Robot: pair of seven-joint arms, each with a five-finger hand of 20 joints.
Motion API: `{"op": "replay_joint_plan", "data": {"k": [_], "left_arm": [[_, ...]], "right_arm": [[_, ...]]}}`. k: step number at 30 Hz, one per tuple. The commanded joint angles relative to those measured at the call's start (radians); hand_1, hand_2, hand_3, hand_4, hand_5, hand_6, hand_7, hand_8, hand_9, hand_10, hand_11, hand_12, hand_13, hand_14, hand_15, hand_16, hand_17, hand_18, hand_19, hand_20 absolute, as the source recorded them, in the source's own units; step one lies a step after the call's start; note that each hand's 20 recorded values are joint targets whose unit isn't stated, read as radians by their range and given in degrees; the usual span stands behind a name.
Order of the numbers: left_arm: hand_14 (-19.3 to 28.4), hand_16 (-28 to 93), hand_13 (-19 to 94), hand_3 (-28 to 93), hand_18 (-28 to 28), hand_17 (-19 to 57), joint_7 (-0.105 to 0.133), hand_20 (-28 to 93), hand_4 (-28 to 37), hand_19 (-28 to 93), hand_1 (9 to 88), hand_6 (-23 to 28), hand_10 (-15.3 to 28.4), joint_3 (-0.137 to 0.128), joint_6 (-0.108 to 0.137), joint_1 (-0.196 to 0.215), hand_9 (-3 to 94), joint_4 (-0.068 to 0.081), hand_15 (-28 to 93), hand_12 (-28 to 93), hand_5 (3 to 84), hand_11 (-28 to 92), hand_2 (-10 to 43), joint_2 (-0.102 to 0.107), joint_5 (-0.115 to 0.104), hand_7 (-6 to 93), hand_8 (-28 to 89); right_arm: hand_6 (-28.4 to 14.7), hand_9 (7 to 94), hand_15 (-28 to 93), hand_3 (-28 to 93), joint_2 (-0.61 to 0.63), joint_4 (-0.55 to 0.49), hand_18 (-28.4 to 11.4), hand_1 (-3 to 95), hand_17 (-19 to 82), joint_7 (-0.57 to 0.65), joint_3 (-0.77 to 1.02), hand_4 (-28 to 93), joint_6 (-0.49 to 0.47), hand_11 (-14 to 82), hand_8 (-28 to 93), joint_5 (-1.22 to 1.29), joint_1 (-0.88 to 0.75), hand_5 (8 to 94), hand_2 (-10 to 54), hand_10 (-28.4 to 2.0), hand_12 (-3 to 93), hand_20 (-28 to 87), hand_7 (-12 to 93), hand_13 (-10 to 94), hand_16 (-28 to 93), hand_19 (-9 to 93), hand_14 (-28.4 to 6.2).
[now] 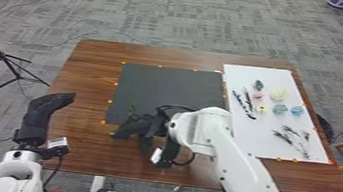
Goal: Arrange flowers
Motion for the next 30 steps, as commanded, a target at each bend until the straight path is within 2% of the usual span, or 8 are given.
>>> {"op": "replay_joint_plan", "data": {"k": [1, 12, 16, 21, 22, 25, 28, 30], "left_arm": [[15.2, 1, 36, 70, 12.3, 3.1, 0.003, 17, -28.3, 11, 23.5, 3.0, 13.5, 0.0, -0.012, 0.009, 48.4, -0.012, 17, 11, 52.4, 21, 4.0, -0.013, -0.002, 20.0, -9], [15.2, 1, 36, 70, 12.3, 3.1, 0.004, 17, -28.3, 11, 23.4, 3.1, 13.5, 0.009, -0.011, 0.008, 48.4, -0.011, 17, 11, 52.4, 21, 3.9, -0.017, -0.006, 20.0, -9], [15.2, 1, 36, 70, 12.3, 3.1, -0.002, 17, -28.3, 11, 23.4, 3.0, 13.6, 0.012, -0.02, 0.012, 48.5, -0.013, 17, 11, 52.5, 21, 3.9, -0.017, 0.003, 20.0, -9], [15.2, 1, 36, 70, 12.3, 3.1, -0.006, 17, -28.3, 11, 23.4, 3.0, 13.5, 0.01, -0.014, 0.017, 48.4, -0.016, 17, 11, 52.2, 21, 3.8, -0.019, 0.003, 19.9, -9], [15.3, 1, 36, 70, 12.3, 3.1, -0.004, 17, -28.3, 11, 23.3, 3.0, 13.5, 0.012, -0.017, 0.015, 48.4, -0.016, 17, 11, 52.2, 21, 3.8, -0.018, -0.001, 19.9, -9], [15.2, 1, 36, 70, 12.3, 3.1, -0.004, 17, -28.3, 11, 23.5, 3.0, 13.5, 0.015, -0.018, 0.001, 48.4, -0.01, 17, 11, 52.4, 21, 3.9, -0.022, 0.012, 20.0, -9], [15.2, 1, 36, 70, 12.3, 3.1, 0.0, 17, -28.2, 11, 25.0, 2.9, 13.5, -0.011, -0.003, 0.027, 48.4, -0.018, 17, 11, 52.4, 21, 2.1, -0.017, 0.014, 20.2, -9], [15.2, 1, 36, 70, 12.3, 3.0, 0.001, 17, -27.8, 11, 26.9, 2.9, 13.4, -0.028, 0.007, 0.045, 48.4, -0.025, 18, 11, 52.4, 21, 0.5, -0.018, 0.005, 20.3, -9]], "right_arm": [[-14.9, 39.8, 50, 50, -0.005, 0.03, -27.2, 17.0, 40, 0.007, -0.006, -10, 0.018, 3.4, -6, -0.037, 0.009, 43.6, 11.1, -19.8, 6.9, 48, 1, 77, 25, 83, -14.6], [-14.8, 40.2, 50, 51, 0.015, -0.015, -27.3, 16.8, 40, 0.026, 0.01, -10, 0.008, 3.6, -6, 0.073, 0.014, 43.7, 11.0, -19.7, 7.0, 47, 1, 77, 25, 84, -14.6], [-14.2, 41.5, 50, 51, 0.052, -0.091, -27.3, 17.0, 40, 0.04, 0.043, -10, -0.02, 3.9, -6, 0.179, 0.009, 45.3, 10.8, -19.5, 7.2, 48, 2, 77, 25, 84, -14.6], [-12.7, 43.5, 50, 51, 0.139, -0.203, -27.4, 17.5, 39, 0.007, 0.171, -10, -0.035, 4.6, -5, 0.29, -0.024, 47.2, 10.5, -19.4, 7.6, 48, 2, 76, 25, 83, -14.9], [-12.2, 43.9, 49, 51, 0.171, -0.235, -27.4, 17.8, 38, -0.023, 0.21, -10, -0.013, 4.7, -5, 0.275, -0.05, 47.6, 10.4, -19.3, 7.9, 47, 2, 76, 25, 83, -15.4], [-9.7, 47.7, 47, 53, 0.306, -0.299, -26.8, 19.7, 34, -0.15, 0.32, -10, 0.144, 5.9, -5, 0.119, -0.146, 48.9, 8.6, -18.8, 10.0, 48, 5, 71, 25, 79, -17.4], [-8.0, 58.9, 46, 58, 0.46, -0.303, -25.6, 24.4, 33, -0.217, 0.377, -12, 0.483, 8.7, -5, -0.055, -0.26, 54.0, 3.5, -18.8, 15.0, 48, 9, 69, 25, 76, -16.7], [-6.8, 67.2, 50, 62, 0.521, -0.275, -24.5, 27.1, 36, -0.225, 0.432, -12, 0.603, 15.1, -5, -0.119, -0.319, 58.3, -1.7, -18.3, 19.3, 50, 14, 72, 27, 79, -14.1]]}}
